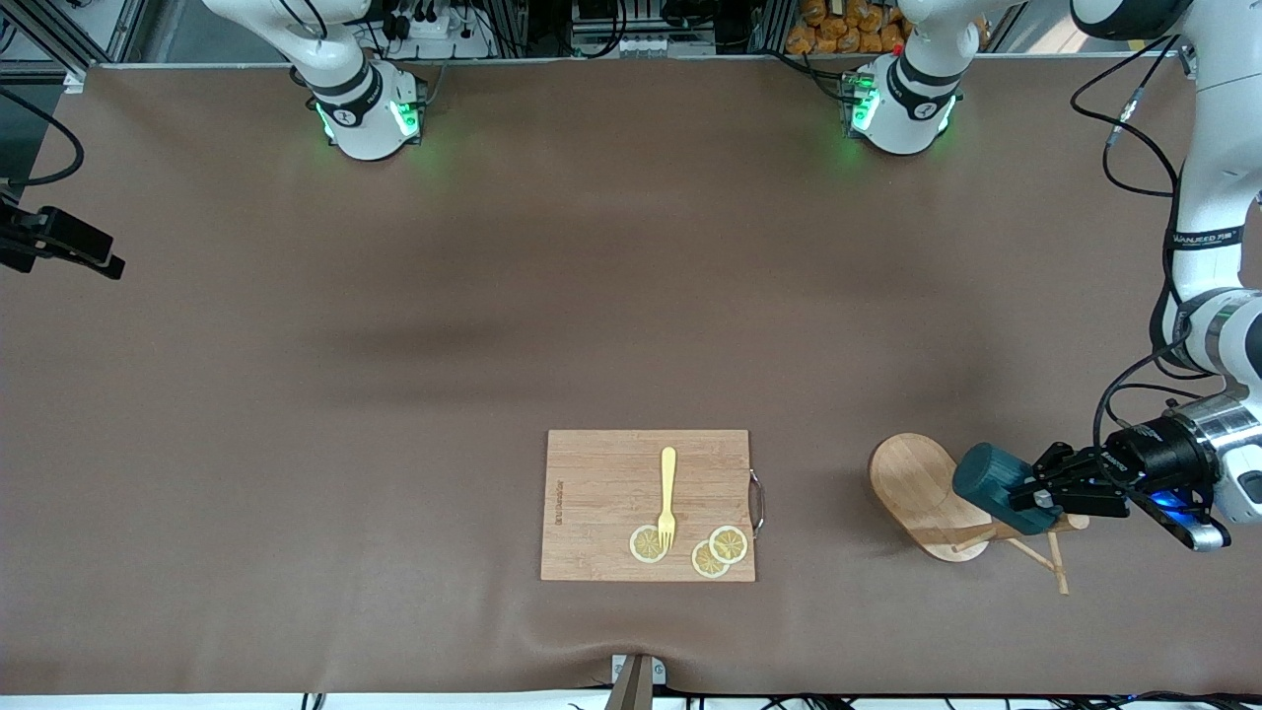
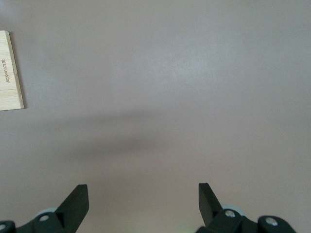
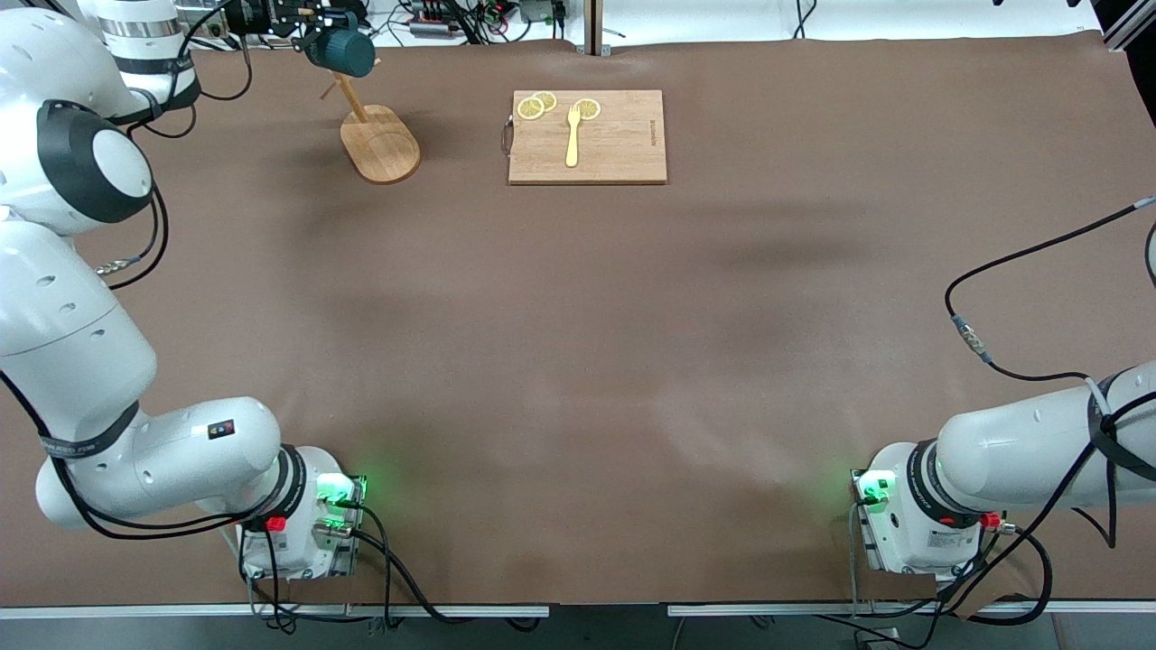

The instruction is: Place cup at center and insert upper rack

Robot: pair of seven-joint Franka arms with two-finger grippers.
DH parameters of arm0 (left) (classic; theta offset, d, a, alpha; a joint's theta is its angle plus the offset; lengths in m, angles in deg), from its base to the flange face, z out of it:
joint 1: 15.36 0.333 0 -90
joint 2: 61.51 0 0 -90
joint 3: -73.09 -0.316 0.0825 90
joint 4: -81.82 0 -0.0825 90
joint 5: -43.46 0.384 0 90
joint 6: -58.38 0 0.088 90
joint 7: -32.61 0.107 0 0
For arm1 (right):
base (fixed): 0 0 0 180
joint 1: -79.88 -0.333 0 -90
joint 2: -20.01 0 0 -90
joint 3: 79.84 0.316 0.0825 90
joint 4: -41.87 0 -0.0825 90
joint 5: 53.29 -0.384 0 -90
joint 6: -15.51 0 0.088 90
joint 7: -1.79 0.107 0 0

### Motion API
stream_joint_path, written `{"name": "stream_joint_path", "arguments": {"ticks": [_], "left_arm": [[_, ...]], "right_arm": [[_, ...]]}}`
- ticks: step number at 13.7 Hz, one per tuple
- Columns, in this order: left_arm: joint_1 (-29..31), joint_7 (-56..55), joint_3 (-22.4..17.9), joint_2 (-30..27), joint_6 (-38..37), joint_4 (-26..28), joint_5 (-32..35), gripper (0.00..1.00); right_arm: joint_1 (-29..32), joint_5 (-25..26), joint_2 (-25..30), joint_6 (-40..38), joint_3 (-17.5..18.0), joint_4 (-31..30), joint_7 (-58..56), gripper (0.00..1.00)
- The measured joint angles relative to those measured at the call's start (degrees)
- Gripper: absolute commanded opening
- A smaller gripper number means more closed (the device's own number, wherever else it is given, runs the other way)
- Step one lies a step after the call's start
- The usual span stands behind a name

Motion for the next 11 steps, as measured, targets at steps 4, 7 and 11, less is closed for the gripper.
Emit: {"name": "stream_joint_path", "arguments": {"ticks": [4, 7, 11], "left_arm": [[0.1, -0.3, 0.0, -0.2, -0.3, -0.7, -0.4, 1.00], [0.1, -0.3, 0.0, -1.3, -0.4, -1.0, 1.3, 1.00], [0.1, -0.3, 0.1, -5.6, -0.8, -1.4, 13.4, 1.00]], "right_arm": [[0.0, 0.0, 0.0, 0.0, 0.0, 0.0, 0.0, 1.00], [0.0, 0.0, 0.0, 0.0, 0.0, 0.0, 0.0, 1.00], [0.0, 0.0, 0.0, 0.0, 0.0, 0.0, 0.0, 1.00]]}}
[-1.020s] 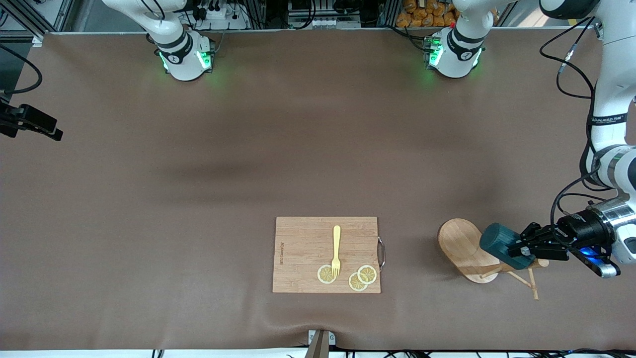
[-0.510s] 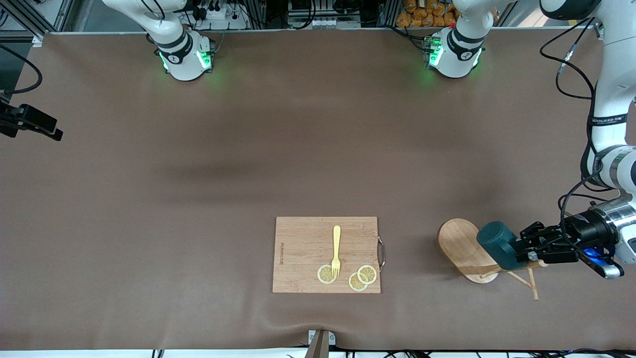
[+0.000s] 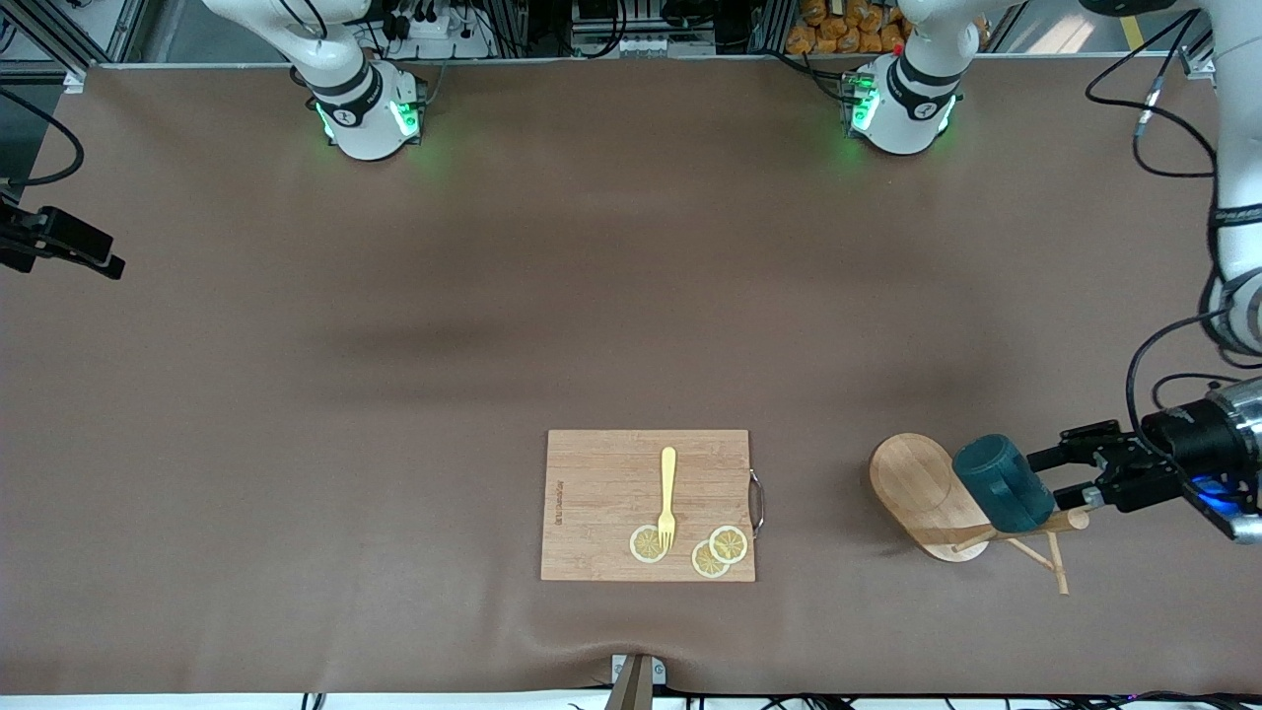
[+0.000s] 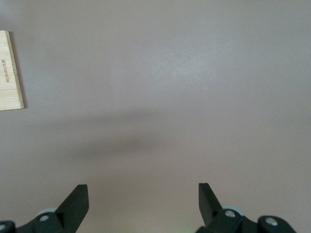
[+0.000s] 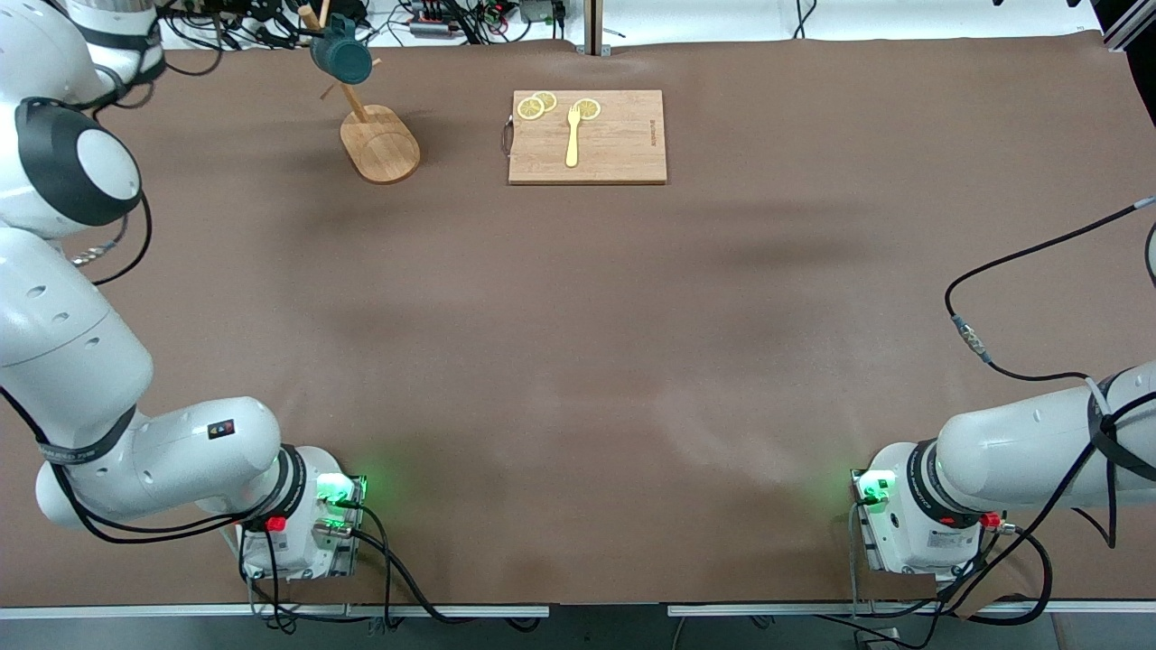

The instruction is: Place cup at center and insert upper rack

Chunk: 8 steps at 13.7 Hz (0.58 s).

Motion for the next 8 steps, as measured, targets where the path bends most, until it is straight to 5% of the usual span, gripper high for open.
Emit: {"name": "stream_joint_path", "arguments": {"ticks": [4, 8], "left_arm": [[-0.5, 0.0, 1.3, -4.5, -0.2, 0.0, 15.0, 1.00], [-1.0, 0.0, 7.6, -8.3, 0.1, -0.1, 34.2, 1.00]], "right_arm": [[0.0, 0.0, 0.0, 0.0, 0.0, 0.0, 0.0, 1.00], [0.0, 0.0, 0.0, 0.0, 0.0, 0.0, 0.0, 1.00]]}}
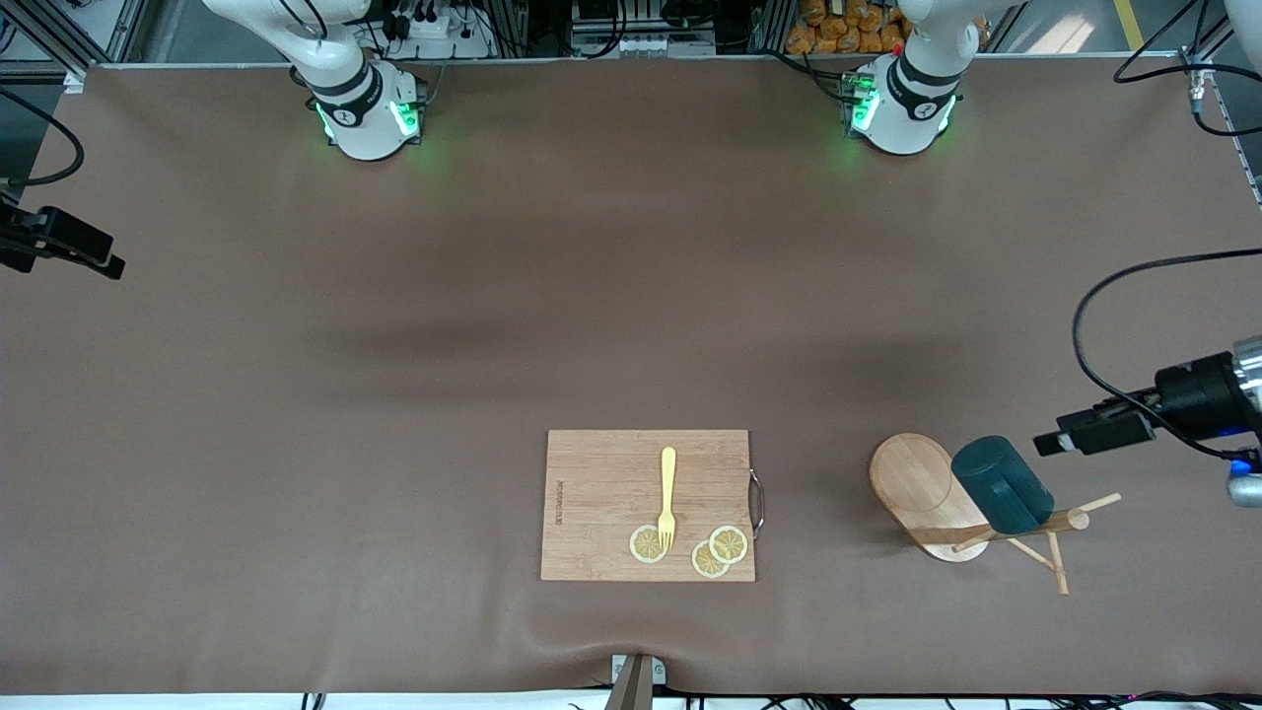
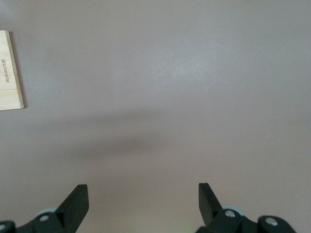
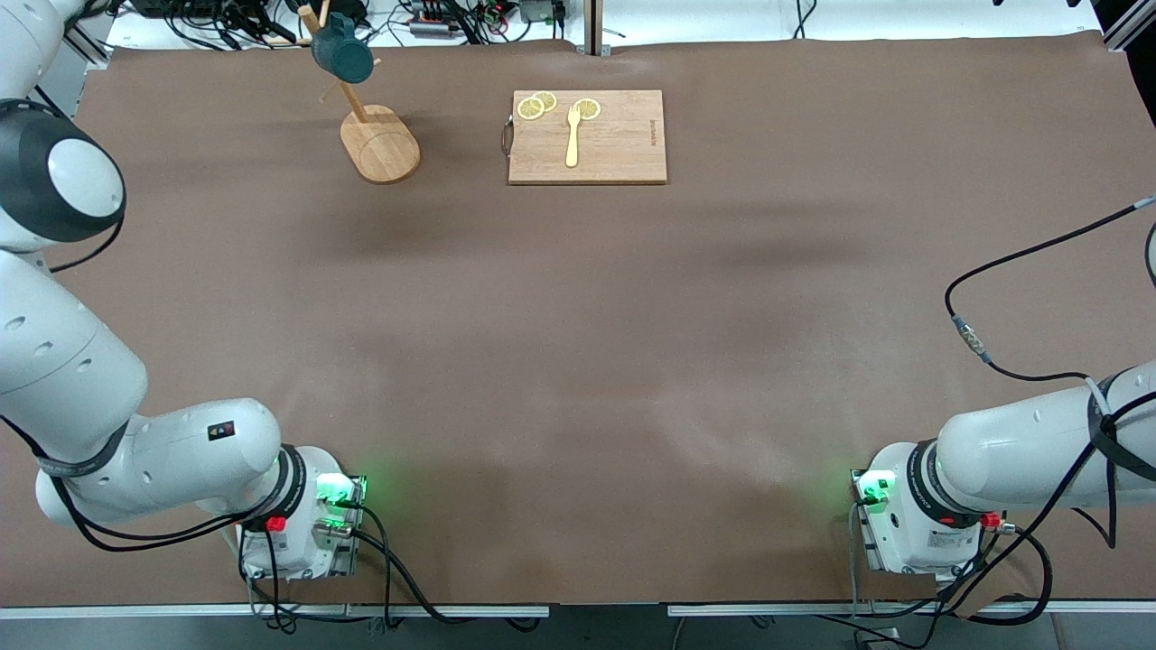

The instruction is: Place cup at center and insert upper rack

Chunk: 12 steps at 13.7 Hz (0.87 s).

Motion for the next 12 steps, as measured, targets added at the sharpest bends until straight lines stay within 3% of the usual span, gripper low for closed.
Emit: {"name": "stream_joint_path", "arguments": {"ticks": [4, 12], "left_arm": [[-0.4, -0.2, 5.3, -4.4, -0.5, 0.1, 16.3, 1.00], [0.1, 2.4, 5.5, -10.4, -7.0, 0.6, 21.5, 1.00]], "right_arm": [[0.0, 0.0, 0.0, 0.0, 0.0, 0.0, 0.0, 1.00], [0.0, -0.1, 0.0, 0.0, 0.0, 0.0, 0.0, 1.00]]}}
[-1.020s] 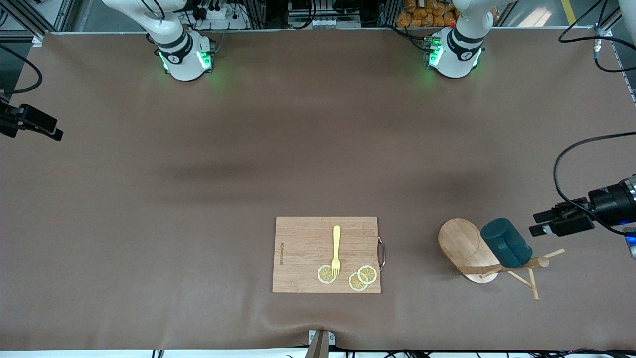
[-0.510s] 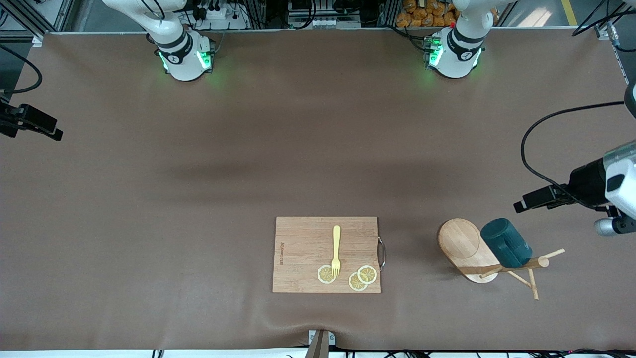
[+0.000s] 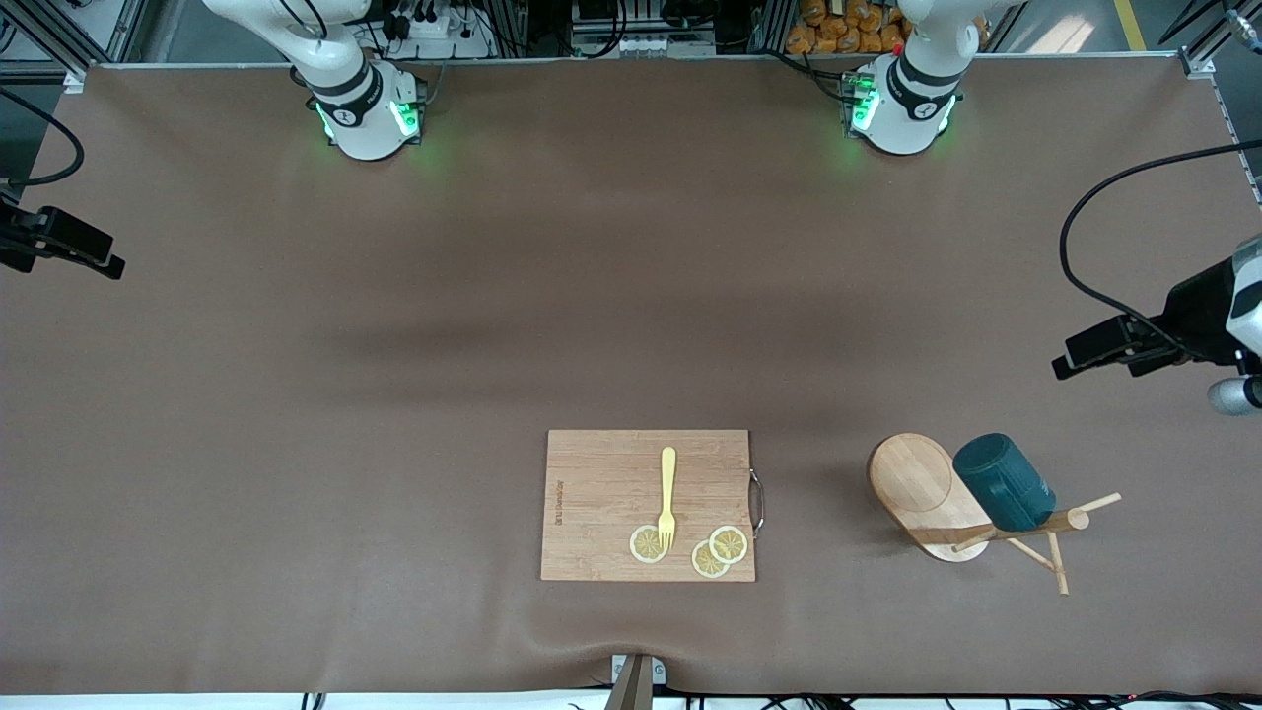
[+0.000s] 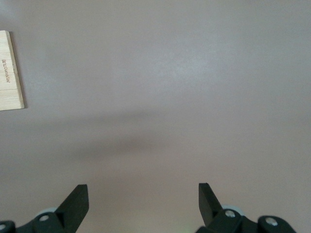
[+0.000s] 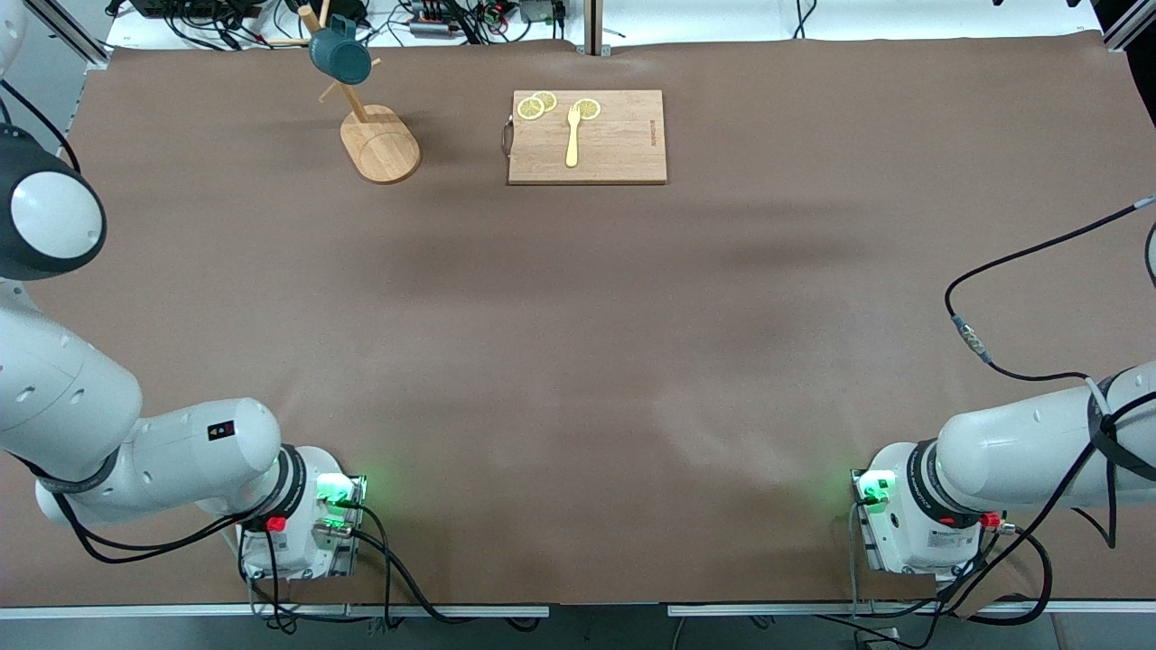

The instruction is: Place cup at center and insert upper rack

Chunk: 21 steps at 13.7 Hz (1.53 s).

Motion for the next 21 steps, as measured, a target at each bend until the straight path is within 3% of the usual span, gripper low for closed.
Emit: {"name": "stream_joint_path", "arguments": {"ticks": [2, 5, 7, 10, 12, 17, 21], "left_arm": [[-2.2, 0.3, -1.1, -2.5, -1.2, 1.5, 1.1, 1.00], [-11.9, 0.3, -8.9, -6.7, -4.5, 3.5, 1.2, 1.00], [-15.1, 0.4, -11.3, -9.8, -5.4, 5.1, 1.3, 1.00], [-17.3, 2.6, -13.2, -14.1, -7.5, 7.5, 2.4, 1.00], [-18.9, 4.3, -13.7, -15.8, -9.1, 7.9, 6.9, 1.00], [-20.5, 4.4, -13.7, -16.1, -10.2, 8.0, 8.0, 1.00], [-20.5, 4.3, -13.7, -16.1, -11.1, 7.6, 6.3, 1.00]], "right_arm": [[0.0, 0.0, 0.0, 0.0, 0.0, 0.0, 0.0, 1.00], [0.0, -0.1, 0.0, 0.0, 0.0, 0.0, 0.0, 1.00], [0.0, -0.1, 0.0, 0.0, 0.0, 0.0, 0.0, 1.00], [0.0, -0.1, 0.0, 0.0, 0.0, 0.0, 0.0, 1.00], [0.0, -0.1, 0.0, 0.0, 0.0, 0.0, 0.0, 1.00], [0.0, -0.4, 0.0, -0.3, 0.0, 0.0, 0.0, 1.00], [0.4, -3.5, 0.0, -0.8, -0.2, 0.0, 0.0, 1.00]]}}
